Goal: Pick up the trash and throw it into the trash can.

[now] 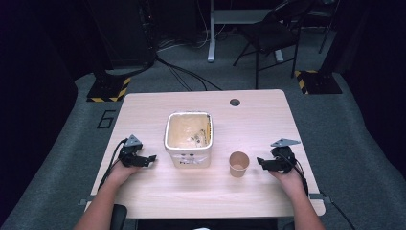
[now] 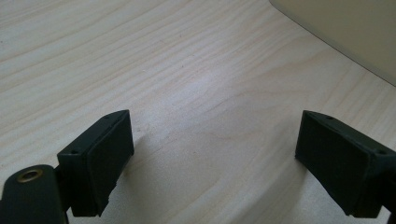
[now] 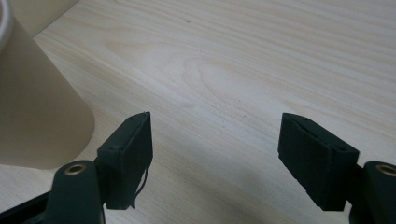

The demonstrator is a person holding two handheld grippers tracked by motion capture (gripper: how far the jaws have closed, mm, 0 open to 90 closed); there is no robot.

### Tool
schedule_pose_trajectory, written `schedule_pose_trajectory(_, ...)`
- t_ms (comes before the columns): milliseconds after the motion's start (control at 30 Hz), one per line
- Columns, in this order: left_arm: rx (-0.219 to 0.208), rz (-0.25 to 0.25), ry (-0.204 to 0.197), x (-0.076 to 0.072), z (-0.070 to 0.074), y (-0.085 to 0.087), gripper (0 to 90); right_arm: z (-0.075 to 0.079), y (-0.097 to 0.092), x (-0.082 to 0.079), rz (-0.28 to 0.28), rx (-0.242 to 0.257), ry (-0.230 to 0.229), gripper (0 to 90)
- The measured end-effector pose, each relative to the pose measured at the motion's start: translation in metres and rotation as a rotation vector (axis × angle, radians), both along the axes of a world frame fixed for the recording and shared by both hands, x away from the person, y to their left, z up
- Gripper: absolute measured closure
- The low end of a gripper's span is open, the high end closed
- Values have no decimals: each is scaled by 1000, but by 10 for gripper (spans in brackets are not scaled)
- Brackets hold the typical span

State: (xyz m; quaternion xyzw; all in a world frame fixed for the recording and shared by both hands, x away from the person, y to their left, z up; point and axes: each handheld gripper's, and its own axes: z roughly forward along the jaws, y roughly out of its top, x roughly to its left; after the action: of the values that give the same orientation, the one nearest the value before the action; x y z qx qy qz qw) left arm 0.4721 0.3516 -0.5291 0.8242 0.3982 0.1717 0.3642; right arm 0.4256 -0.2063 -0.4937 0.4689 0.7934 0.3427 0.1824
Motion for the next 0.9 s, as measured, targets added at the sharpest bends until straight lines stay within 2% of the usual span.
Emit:
schedule_pose_trajectory(300, -2, 1, 0, 0, 0, 0, 113, 13, 1, -5, 25, -3, -26, 249)
schedule_pose_trajectory(700, -2, 1, 0, 0, 0, 0, 113, 27, -6, -8, 32, 45, -26, 214)
schedule_pose_trajectory(900, 0, 0, 0, 0, 0, 0, 113, 38, -2, -10, 57, 32, -46, 205)
